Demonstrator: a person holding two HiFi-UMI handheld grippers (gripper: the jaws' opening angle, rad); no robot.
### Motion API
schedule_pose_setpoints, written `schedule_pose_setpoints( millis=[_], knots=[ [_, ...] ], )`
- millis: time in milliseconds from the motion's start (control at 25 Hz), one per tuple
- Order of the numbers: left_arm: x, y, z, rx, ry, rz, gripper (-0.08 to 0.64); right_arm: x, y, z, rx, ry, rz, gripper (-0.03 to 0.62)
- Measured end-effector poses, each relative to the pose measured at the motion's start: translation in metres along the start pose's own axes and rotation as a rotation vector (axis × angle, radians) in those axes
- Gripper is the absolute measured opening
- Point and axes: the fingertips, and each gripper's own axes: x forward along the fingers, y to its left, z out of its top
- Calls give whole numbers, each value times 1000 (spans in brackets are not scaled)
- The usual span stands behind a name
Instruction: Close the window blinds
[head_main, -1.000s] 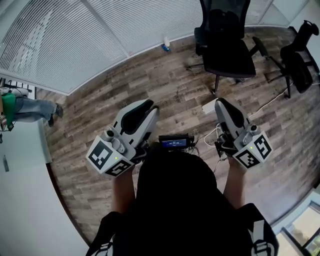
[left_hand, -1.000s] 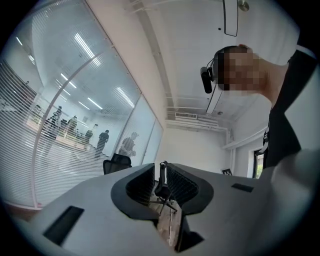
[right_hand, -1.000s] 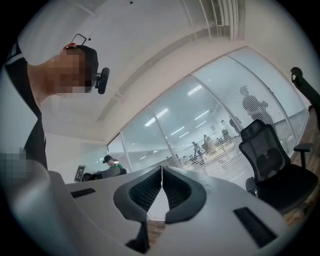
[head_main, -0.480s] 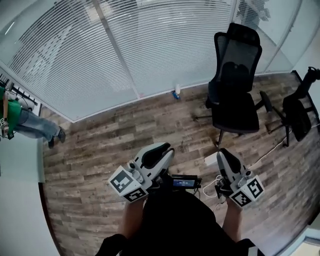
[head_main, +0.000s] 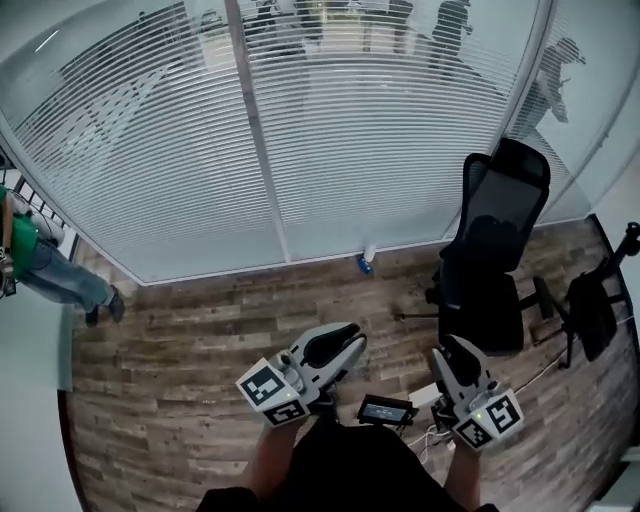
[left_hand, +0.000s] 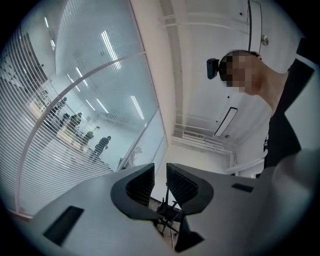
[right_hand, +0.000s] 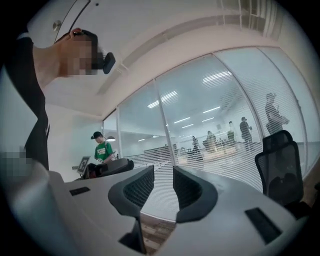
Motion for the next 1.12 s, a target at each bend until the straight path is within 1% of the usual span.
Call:
schedule_pose_setpoints(
  millis=[80,200,360,520,640,760,840,1000,1120],
  knots=[
    [4,24,8,-6,-1,-1,83,26,3,3,-37,3,-7,117],
    [9,40,15,-20,7,-14,83,44,-3,-8,-65,45,-27,118],
    [16,57,20,-38,9,-26,83,63,-22,-12,-29,41,-41,118],
    [28,88,26,-29,4,7,83,93,-52,-13,6,33,-17,118],
    [36,114,31,11,7,68,83,124,-77,-12,42,11,39,118],
    [48,149,39,57,12,155,83,166,-105,-8,79,-16,124,118],
    [61,176,47,70,7,214,84,194,-126,-2,101,-22,176,118],
    [89,212,78,91,-39,305,84,234,-163,34,100,-46,258,118],
    [97,232,100,70,-97,374,84,251,-184,54,82,-49,299,118]
  ],
)
